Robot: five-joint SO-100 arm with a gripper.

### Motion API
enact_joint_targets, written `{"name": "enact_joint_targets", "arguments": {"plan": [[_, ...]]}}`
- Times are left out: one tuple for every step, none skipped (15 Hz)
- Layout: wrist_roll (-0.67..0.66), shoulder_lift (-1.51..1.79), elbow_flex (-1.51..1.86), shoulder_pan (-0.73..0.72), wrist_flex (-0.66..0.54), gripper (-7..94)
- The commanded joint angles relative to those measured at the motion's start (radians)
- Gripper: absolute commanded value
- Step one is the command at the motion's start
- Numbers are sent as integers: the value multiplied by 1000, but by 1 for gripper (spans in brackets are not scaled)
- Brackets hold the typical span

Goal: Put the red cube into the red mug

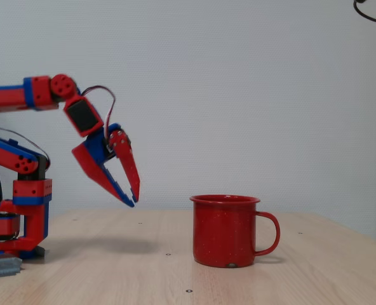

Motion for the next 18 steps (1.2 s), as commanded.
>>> {"name": "enact_joint_targets", "arguments": {"plan": [[32, 81, 66, 20, -54, 0], [35, 133, 143, 40, -81, 0], [35, 206, 224, 55, -103, 0], [20, 279, 296, 61, -109, 0], [-9, 341, 347, 63, -97, 0], [-49, 385, 380, 61, -74, 0], [-72, 422, 411, 63, -51, 0], [-83, 469, 434, 64, -12, 0], [-114, 518, 442, 57, 25, 0], [-129, 555, 459, 52, 49, 0], [-144, 597, 485, 43, 71, 0], [-158, 621, 491, 37, 86, 0], [-176, 621, 491, 29, 86, 0], [-178, 621, 491, 21, 86, 0], [-178, 621, 491, 21, 86, 0], [-178, 621, 491, 21, 86, 0], [-178, 621, 491, 21, 86, 0], [-178, 621, 491, 21, 86, 0]]}}
